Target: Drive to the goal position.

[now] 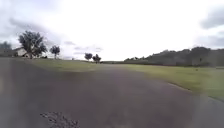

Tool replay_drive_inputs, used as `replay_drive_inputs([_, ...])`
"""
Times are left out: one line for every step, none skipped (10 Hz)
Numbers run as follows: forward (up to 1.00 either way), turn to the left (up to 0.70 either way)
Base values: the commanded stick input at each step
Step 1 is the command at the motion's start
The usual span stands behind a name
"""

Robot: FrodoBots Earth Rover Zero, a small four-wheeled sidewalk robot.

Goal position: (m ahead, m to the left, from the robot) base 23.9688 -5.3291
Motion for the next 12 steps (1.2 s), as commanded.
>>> replay_drive_inputs([0.7, 0.02])
replay_drive_inputs([0.7, 0.02])
replay_drive_inputs([0.7, 0.02])
replay_drive_inputs([0.7, 0.02])
replay_drive_inputs([0.7, 0.02])
replay_drive_inputs([0.7, 0.02])
replay_drive_inputs([0.7, 0.02])
replay_drive_inputs([0.7, 0.02])
replay_drive_inputs([0.7, 0.02])
replay_drive_inputs([0.7, 0.02])
replay_drive_inputs([0.7, 0.02])
replay_drive_inputs([0.7, 0.02])
